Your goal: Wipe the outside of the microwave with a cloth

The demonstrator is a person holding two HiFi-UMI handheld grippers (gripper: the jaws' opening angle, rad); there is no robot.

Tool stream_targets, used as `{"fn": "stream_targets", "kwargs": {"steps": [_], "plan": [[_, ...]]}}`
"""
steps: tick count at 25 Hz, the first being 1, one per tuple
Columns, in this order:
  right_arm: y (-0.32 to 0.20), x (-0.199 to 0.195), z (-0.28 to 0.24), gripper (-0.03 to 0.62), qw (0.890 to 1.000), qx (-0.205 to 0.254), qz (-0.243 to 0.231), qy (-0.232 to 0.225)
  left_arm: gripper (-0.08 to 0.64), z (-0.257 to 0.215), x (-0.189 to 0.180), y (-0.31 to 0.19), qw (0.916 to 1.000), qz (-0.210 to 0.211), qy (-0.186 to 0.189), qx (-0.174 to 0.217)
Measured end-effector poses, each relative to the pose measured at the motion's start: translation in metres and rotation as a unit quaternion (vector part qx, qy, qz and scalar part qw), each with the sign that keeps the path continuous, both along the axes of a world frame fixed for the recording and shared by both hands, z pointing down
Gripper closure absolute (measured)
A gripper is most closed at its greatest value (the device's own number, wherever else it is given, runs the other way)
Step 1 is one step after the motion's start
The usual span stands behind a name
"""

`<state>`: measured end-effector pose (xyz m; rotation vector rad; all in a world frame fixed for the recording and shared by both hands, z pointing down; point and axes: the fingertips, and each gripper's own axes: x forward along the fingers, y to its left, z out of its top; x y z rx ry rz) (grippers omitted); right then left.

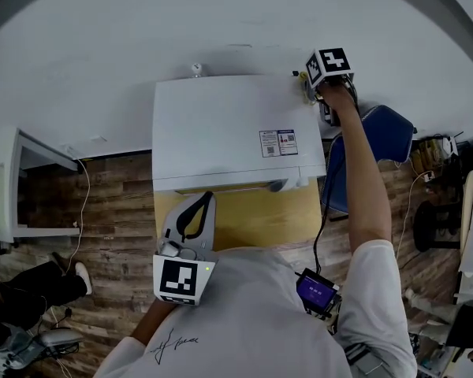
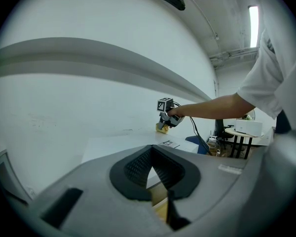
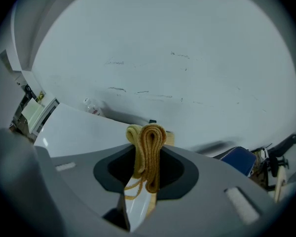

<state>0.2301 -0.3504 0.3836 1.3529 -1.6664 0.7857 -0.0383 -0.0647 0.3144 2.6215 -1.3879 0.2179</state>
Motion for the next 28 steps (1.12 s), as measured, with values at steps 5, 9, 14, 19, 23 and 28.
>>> {"fn": "stream_targets", "kwargs": {"steps": [5, 9, 14, 19, 23, 28], "plan": [[-0.002, -0.011, 0.004, 0.477, 1.000, -0.004, 0.005, -0.004, 0.565, 0.010, -0.007, 0.003, 0.9998, -0.008, -0.011, -0.013], [-0.001, -0.018, 0.004, 0.477, 1.000, 0.004, -0.003, 0.005, 0.565, 0.011, -0.007, 0.004, 0.9999, -0.006, -0.005, -0.015], [0.001, -0.034, 0.006, 0.477, 1.000, 0.001, -0.018, 0.021, 0.565, 0.009, -0.008, 0.007, 0.9999, -0.007, 0.003, -0.007], [0.004, -0.056, 0.007, 0.477, 0.999, -0.012, -0.041, 0.009, 0.565, 0.013, -0.014, 0.010, 0.9998, -0.013, -0.009, -0.012], [0.004, -0.066, 0.007, 0.477, 0.999, -0.011, -0.048, 0.013, 0.565, 0.013, -0.014, 0.009, 0.9998, -0.011, -0.007, -0.012], [0.004, -0.074, 0.007, 0.477, 0.998, -0.004, -0.057, 0.013, 0.565, 0.019, -0.006, 0.010, 0.9995, 0.001, -0.028, -0.016]]}}
